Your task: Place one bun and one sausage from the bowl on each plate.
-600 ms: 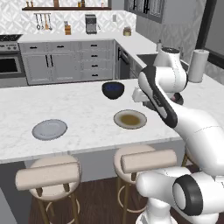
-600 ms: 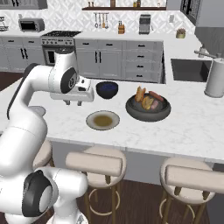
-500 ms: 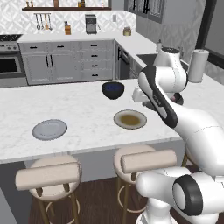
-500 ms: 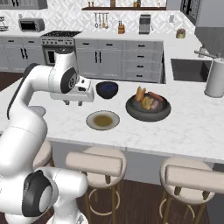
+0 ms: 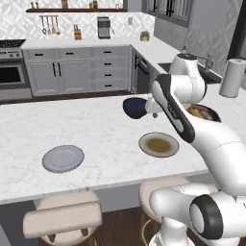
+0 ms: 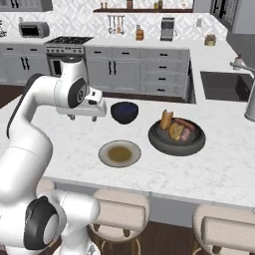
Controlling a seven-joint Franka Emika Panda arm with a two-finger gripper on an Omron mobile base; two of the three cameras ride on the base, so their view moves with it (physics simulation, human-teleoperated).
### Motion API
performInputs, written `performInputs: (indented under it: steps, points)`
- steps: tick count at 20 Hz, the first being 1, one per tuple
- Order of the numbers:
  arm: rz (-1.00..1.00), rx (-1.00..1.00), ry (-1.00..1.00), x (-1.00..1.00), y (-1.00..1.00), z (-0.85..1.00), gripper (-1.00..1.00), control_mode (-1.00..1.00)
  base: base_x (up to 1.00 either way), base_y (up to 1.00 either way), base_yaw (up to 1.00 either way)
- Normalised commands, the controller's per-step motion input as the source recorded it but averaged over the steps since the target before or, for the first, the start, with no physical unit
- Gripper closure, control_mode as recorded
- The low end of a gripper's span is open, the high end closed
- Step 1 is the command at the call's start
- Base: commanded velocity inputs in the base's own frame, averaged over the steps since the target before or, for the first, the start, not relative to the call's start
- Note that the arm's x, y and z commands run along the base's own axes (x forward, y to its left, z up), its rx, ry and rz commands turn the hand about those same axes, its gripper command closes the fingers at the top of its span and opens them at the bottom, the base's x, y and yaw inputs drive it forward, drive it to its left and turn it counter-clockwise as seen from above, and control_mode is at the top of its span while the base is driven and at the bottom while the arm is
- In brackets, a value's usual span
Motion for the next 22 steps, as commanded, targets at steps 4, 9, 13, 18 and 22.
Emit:
performInputs:
  steps: [4, 9, 13, 18, 22]
  points:
    - [0.0, 0.0, 0.0, 0.0, 0.0, 0.0, -1.0, 1.0, 0.88, -0.09, 0.01]
    - [0.0, 0.0, 0.0, 0.0, 0.0, 0.0, -1.0, 1.0, 0.47, -0.07, 0.02]
    - [0.0, 0.0, 0.0, 0.0, 0.0, 0.0, -1.0, 1.0, 0.04, 0.0, 0.0]
    - [0.09, 0.0, 0.0, 0.1, -0.59, -0.18, -1.0, -1.0, 0.0, 0.0, 0.0]
    - [0.09, 0.0, 0.01, 0.06, -1.0, -0.24, -1.0, -1.0, 0.0, 0.0, 0.0]
